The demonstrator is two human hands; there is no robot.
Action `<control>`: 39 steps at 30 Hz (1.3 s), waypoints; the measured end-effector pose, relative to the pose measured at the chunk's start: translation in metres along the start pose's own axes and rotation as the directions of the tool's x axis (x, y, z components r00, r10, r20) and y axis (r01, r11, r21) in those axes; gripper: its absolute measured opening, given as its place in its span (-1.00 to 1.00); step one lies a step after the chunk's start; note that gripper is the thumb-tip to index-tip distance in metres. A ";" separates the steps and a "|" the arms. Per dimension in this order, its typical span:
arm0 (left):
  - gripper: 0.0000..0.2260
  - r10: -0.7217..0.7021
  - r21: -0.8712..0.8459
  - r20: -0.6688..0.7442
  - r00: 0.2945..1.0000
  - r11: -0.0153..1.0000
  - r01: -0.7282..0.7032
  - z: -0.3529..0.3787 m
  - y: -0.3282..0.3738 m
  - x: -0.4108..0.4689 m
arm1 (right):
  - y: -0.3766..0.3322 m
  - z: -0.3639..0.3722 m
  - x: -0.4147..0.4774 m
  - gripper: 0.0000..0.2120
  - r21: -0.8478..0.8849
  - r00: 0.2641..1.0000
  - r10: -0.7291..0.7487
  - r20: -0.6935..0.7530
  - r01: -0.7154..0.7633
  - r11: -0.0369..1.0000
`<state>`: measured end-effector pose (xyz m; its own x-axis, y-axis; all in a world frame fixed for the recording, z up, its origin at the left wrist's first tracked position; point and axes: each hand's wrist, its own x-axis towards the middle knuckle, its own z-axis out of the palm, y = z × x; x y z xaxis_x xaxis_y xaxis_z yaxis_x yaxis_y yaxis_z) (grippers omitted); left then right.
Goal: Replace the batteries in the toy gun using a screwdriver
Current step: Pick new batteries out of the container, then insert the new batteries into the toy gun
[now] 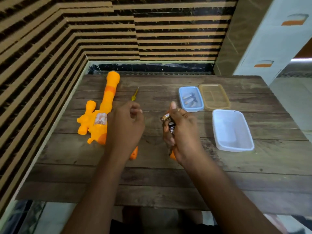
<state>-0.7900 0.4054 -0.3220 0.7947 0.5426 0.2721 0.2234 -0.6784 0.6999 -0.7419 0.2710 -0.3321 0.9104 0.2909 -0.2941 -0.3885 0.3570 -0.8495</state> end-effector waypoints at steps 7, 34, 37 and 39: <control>-0.49 -0.305 0.216 -0.030 0.952 0.928 0.304 -0.024 -0.051 0.015 | 0.018 0.021 -0.004 -0.67 -0.168 0.996 -0.016 0.089 0.031 0.985; 0.01 -0.619 -0.427 -0.225 0.752 0.757 0.495 -0.014 -0.063 0.022 | 0.015 0.017 -0.009 -0.73 -0.312 0.944 -0.283 0.169 0.324 0.893; -0.15 -0.632 -0.451 -0.203 0.748 0.738 0.501 -0.006 -0.060 0.019 | 0.017 0.015 -0.007 -0.74 -0.400 0.927 -0.323 0.192 0.374 0.837; -0.19 -0.632 -0.464 -0.209 0.746 0.736 0.493 -0.002 -0.060 0.019 | 0.017 0.014 -0.005 -0.75 -0.463 0.908 -0.346 0.235 0.418 0.782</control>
<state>-0.7899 0.4575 -0.3575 0.3335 0.9373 -0.1011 0.2947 -0.0018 0.9556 -0.7553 0.2876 -0.3391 0.9281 0.3491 0.1298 0.1424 -0.0106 -0.9898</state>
